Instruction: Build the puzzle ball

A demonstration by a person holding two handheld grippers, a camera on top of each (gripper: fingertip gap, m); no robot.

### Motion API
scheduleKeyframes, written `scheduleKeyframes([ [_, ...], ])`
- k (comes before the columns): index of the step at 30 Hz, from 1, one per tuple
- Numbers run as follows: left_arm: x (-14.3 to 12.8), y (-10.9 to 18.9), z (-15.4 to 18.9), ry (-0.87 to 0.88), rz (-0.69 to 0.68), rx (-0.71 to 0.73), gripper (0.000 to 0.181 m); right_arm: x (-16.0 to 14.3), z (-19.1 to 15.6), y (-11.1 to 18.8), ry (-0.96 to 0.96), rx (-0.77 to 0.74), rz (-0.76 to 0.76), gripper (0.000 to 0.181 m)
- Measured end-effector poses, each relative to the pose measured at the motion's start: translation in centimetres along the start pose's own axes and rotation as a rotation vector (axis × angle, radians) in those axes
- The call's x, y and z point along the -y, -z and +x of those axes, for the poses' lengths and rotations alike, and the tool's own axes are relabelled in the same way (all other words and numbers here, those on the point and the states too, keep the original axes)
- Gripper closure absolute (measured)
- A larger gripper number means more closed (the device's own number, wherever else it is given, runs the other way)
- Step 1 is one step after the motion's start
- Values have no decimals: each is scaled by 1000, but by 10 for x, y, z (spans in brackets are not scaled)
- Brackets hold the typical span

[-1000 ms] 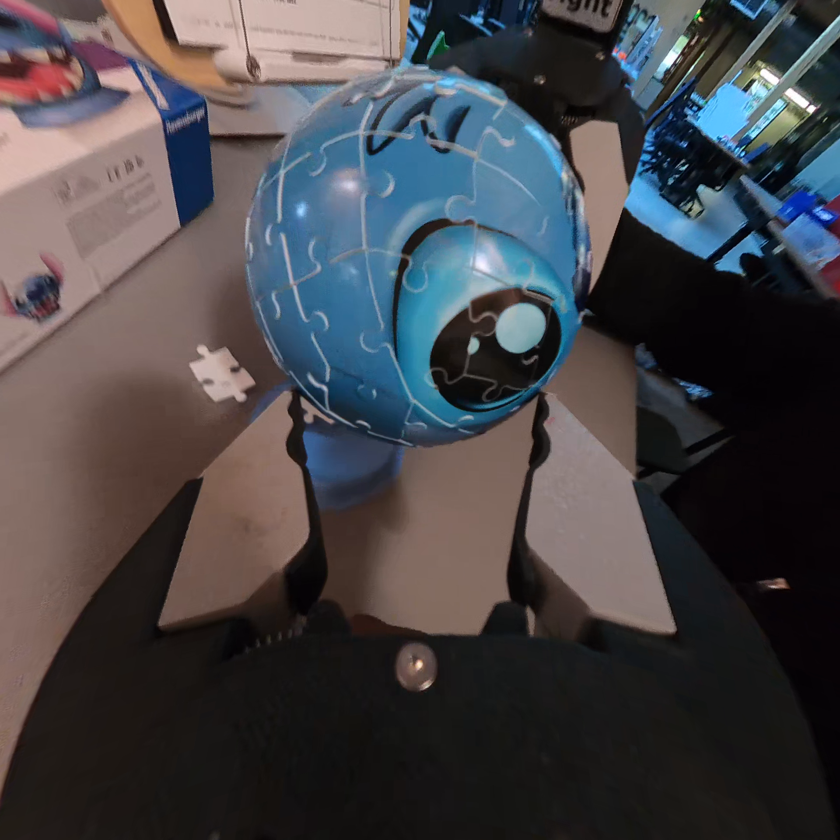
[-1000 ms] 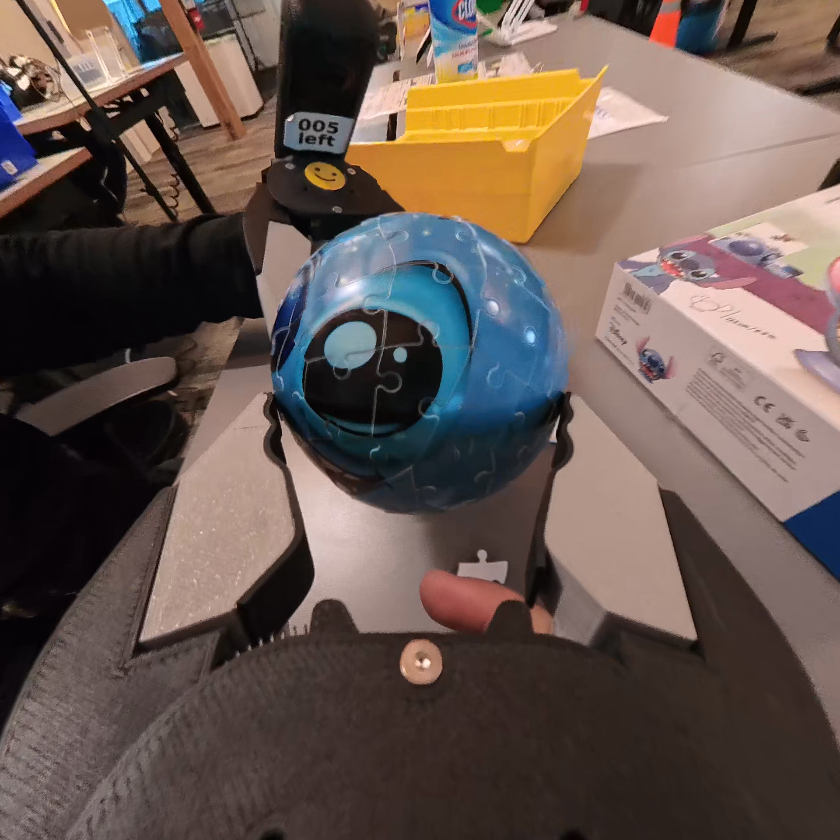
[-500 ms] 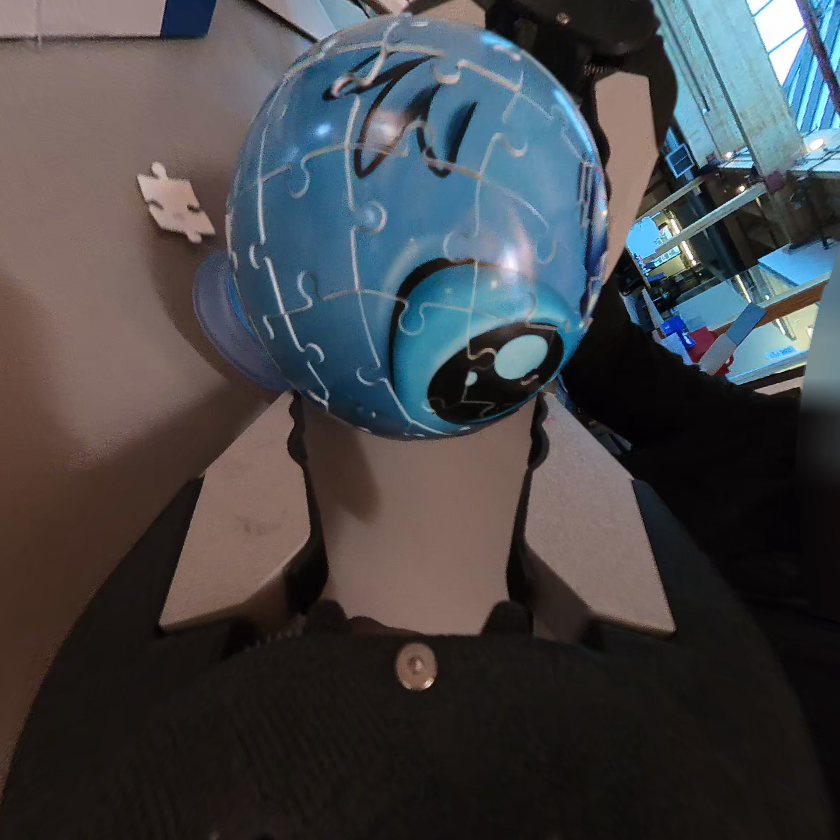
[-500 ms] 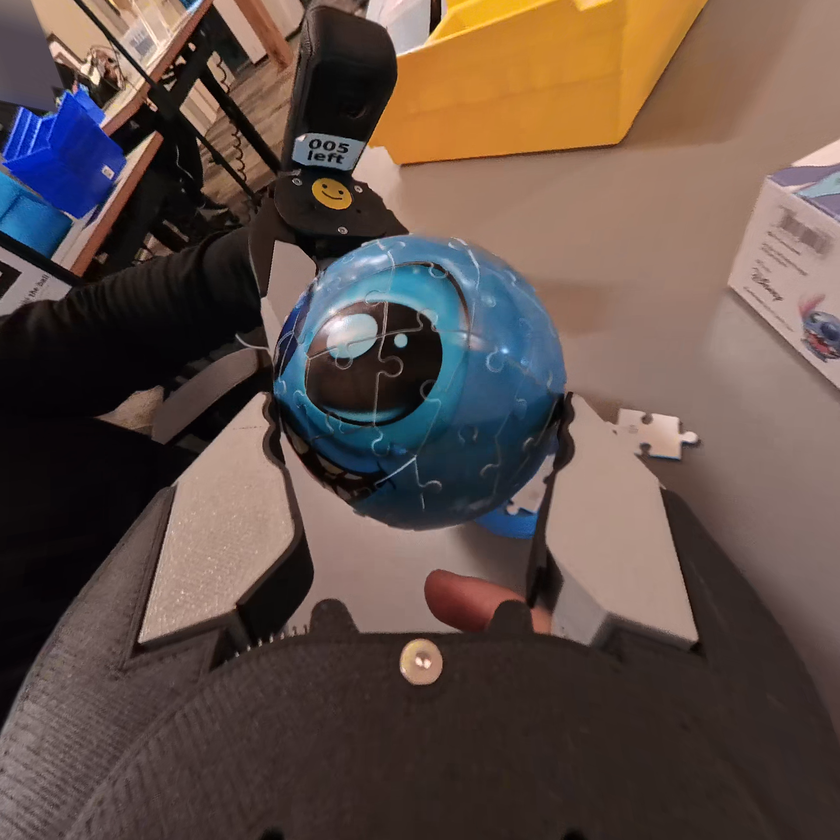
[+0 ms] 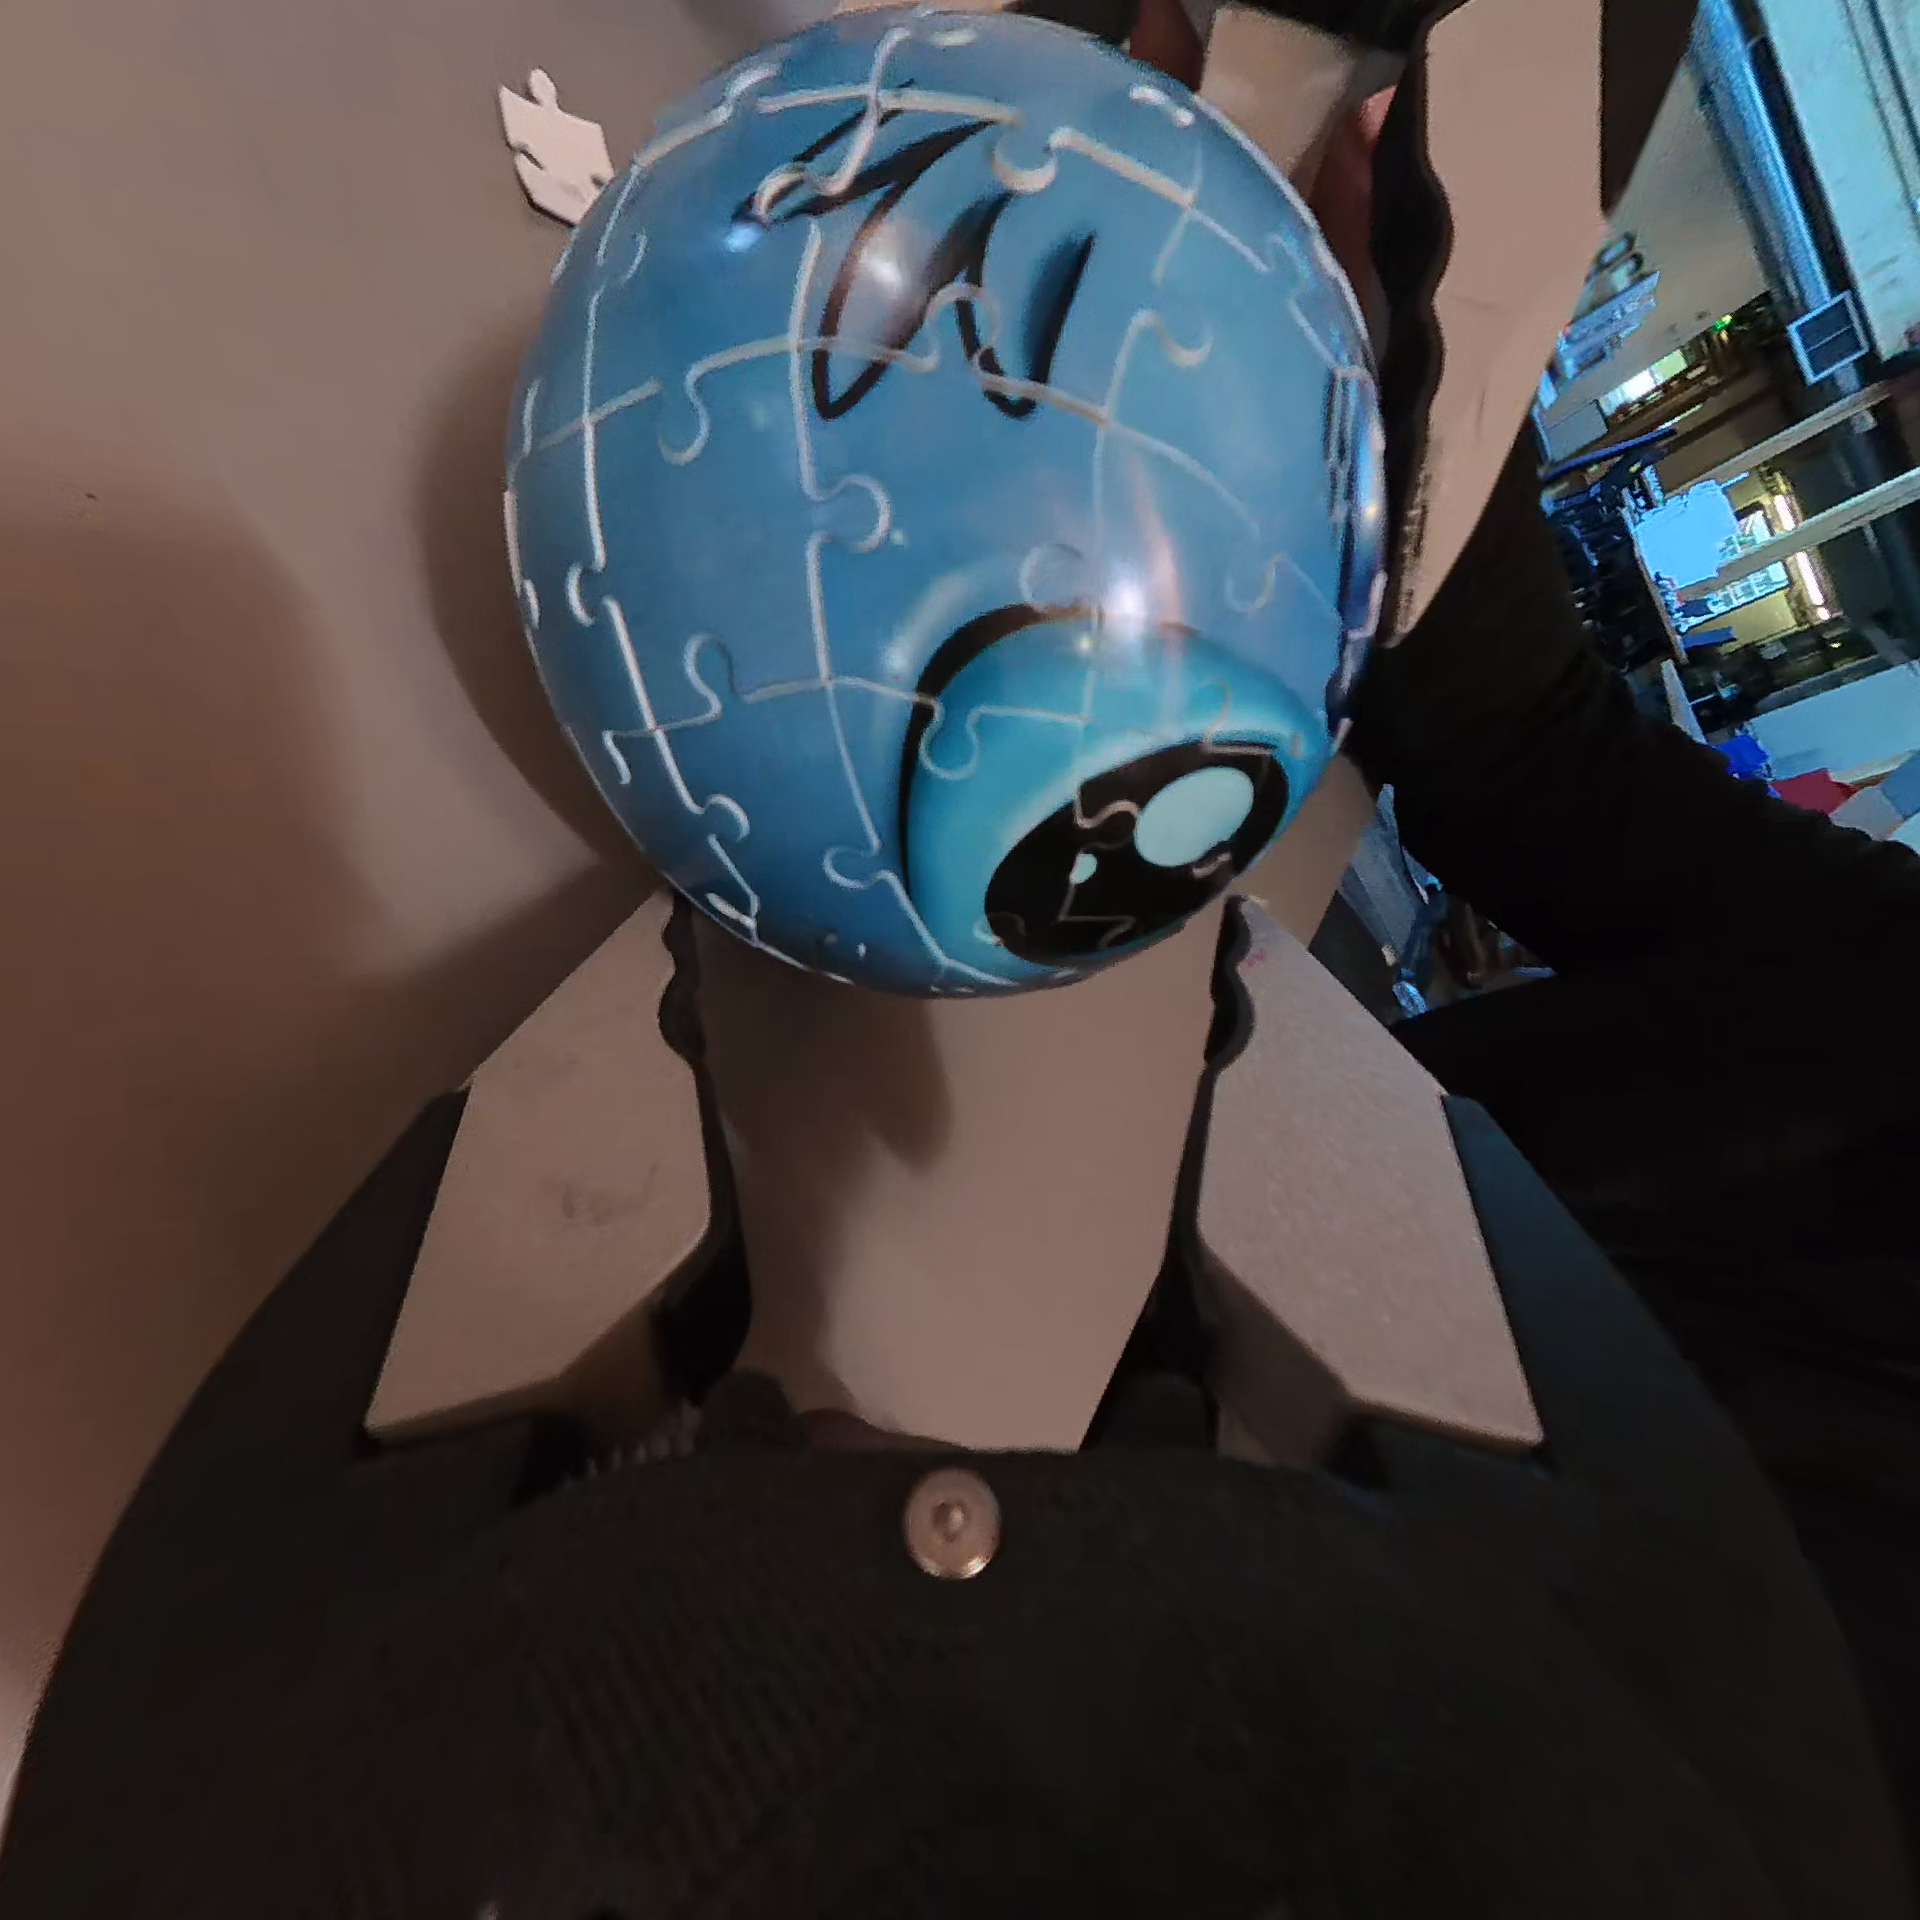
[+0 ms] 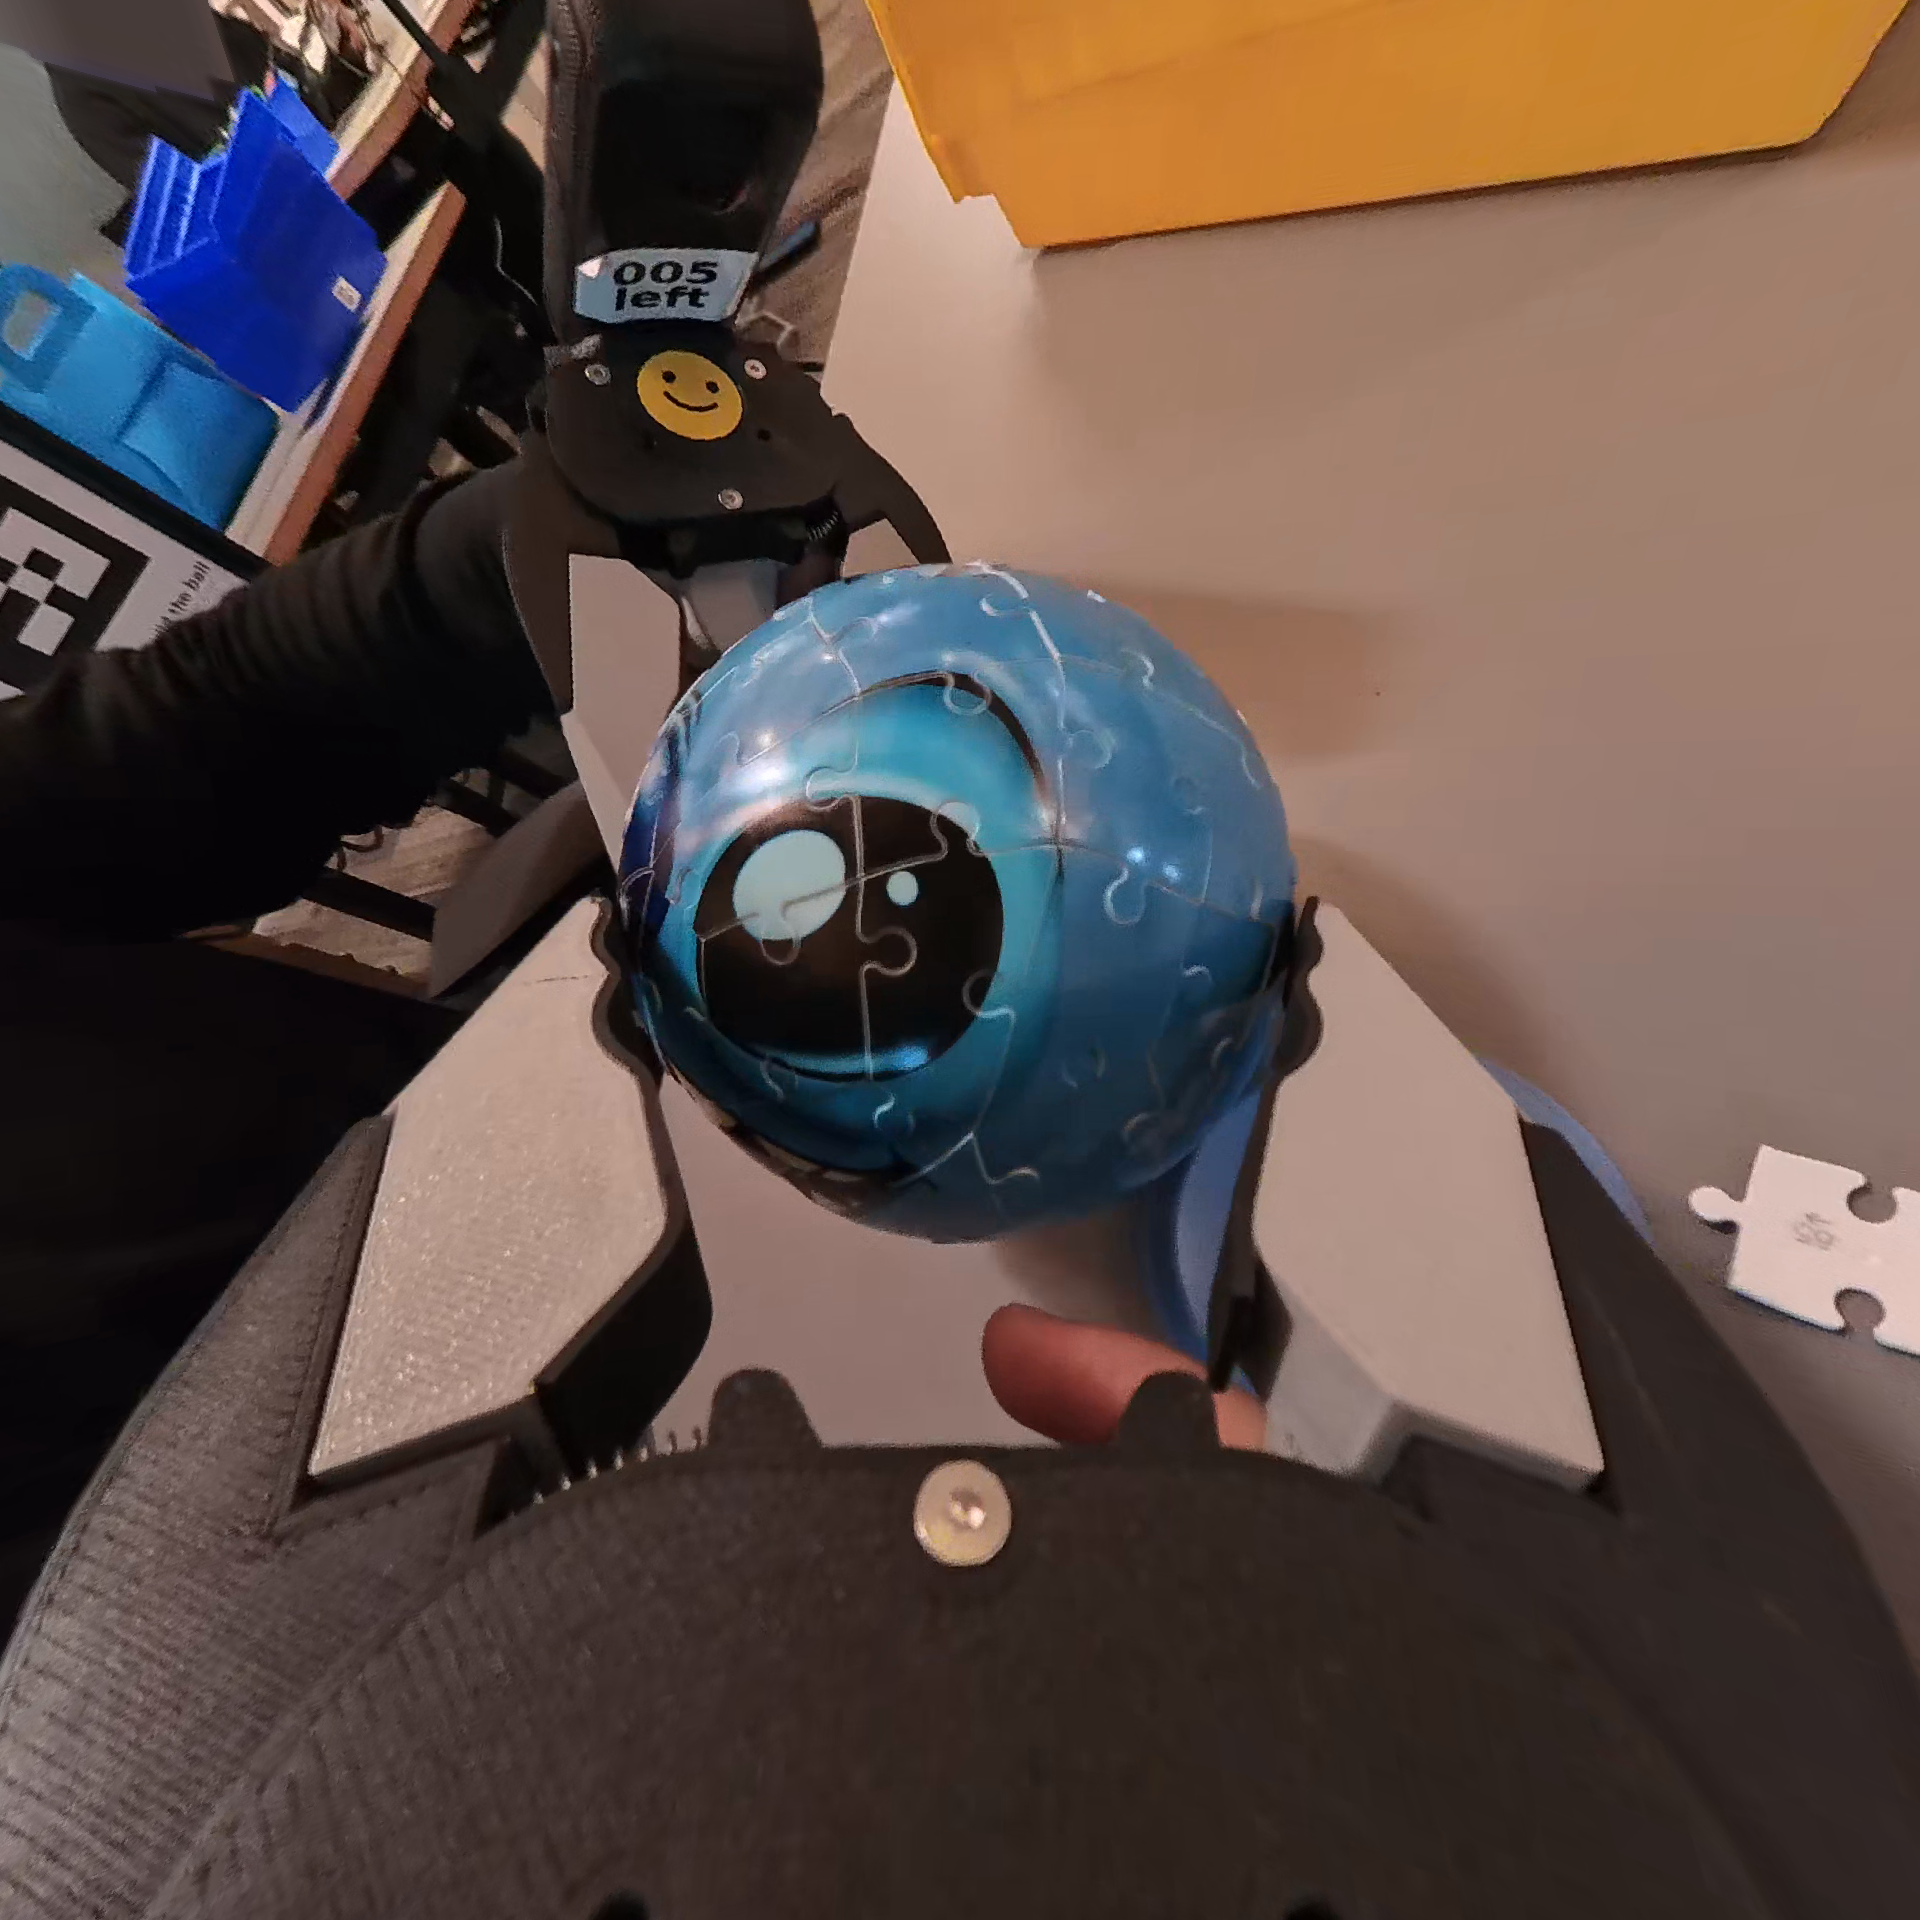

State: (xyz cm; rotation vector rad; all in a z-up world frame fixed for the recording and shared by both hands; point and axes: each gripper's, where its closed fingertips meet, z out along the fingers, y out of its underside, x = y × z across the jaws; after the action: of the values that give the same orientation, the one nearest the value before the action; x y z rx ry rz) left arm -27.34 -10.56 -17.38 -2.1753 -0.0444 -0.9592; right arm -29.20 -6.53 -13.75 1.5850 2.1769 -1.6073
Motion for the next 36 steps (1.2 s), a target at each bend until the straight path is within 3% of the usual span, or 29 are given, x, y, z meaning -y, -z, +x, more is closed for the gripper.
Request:
scheduleKeyframes([
  [6, 11, 27, -3, -110, 79, 72, 87, 6, 4, 0, -15, 24, 28, 63],
  [9, 29, 47, -13, -253, 155, 194, 86, 9, 8, 1, -27, 38, 44, 63],
  [12, 36, 51, -21, -407, 137, 303, 83, 15, 12, 2, -40, 48, 71, 64],
  [23, 61, 38, -28, -386, 175, 191, 86, 42, 37, 16, -66, 43, 186, 68],
  [31, 75, 31, -22, -388, 198, 66, 91, 38, 38, 18, -43, 80, 189, 67],
  [36, 80, 36, -21, -386, 249, 19, 92, 40, 41, 32, 11, 12, 187, 65],
])
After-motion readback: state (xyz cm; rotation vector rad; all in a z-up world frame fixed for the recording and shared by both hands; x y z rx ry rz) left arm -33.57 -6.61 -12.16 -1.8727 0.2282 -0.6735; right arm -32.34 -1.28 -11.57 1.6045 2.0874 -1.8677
